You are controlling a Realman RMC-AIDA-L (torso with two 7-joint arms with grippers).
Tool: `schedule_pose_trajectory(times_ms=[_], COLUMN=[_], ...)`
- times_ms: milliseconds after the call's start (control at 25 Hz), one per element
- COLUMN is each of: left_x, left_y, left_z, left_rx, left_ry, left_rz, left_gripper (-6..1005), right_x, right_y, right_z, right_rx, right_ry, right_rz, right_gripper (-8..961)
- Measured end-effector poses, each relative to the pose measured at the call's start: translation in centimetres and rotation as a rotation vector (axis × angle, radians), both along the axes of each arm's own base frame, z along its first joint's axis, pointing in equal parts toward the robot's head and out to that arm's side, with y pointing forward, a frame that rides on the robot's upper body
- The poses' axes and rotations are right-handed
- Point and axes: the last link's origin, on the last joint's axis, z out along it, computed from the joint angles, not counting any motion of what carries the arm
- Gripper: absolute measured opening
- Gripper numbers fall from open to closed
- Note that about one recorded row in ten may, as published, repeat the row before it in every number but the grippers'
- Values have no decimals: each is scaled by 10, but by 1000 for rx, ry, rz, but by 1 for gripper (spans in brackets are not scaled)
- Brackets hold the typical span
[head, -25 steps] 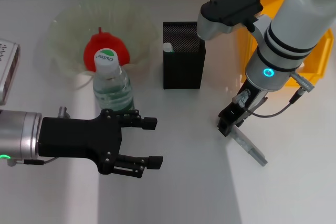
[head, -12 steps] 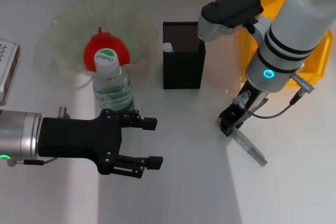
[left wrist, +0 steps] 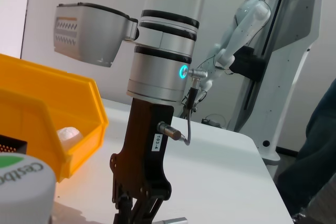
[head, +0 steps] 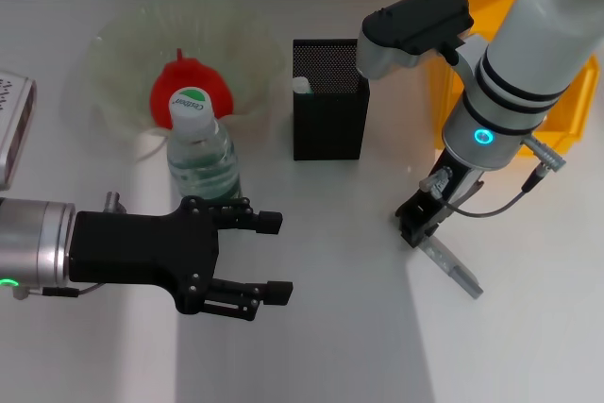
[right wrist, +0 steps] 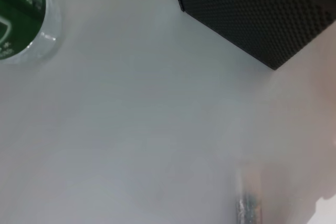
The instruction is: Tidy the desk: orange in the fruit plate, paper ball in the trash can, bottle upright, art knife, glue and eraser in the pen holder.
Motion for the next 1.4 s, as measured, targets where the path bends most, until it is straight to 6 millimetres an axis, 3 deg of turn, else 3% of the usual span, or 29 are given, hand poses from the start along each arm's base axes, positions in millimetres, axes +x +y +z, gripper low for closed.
schedule_pose_trajectory(times_ms=[640,840,1000,1240,1400], left_x=[-1,-2,-2,-2,-1], left_y=[0,-1,-2,-2,-1], left_z=[0,0,1,2,1], left_rx=[3,5,2,4,1], left_ry=[1,-1,-4,-8,-13], left_rz=[0,4,9,16,18], left_gripper=[835,835,835,835,835], right_x=[-2,-5,-4,7,14], right_y=[-1,-5,-14,-26,-35], right_z=[0,10,35,102,140], right_rx=[-3,16,82,269,392], right_ry=[0,37,113,263,459], right_rz=[19,40,74,179,287], right_gripper=[146,137,137,135,134])
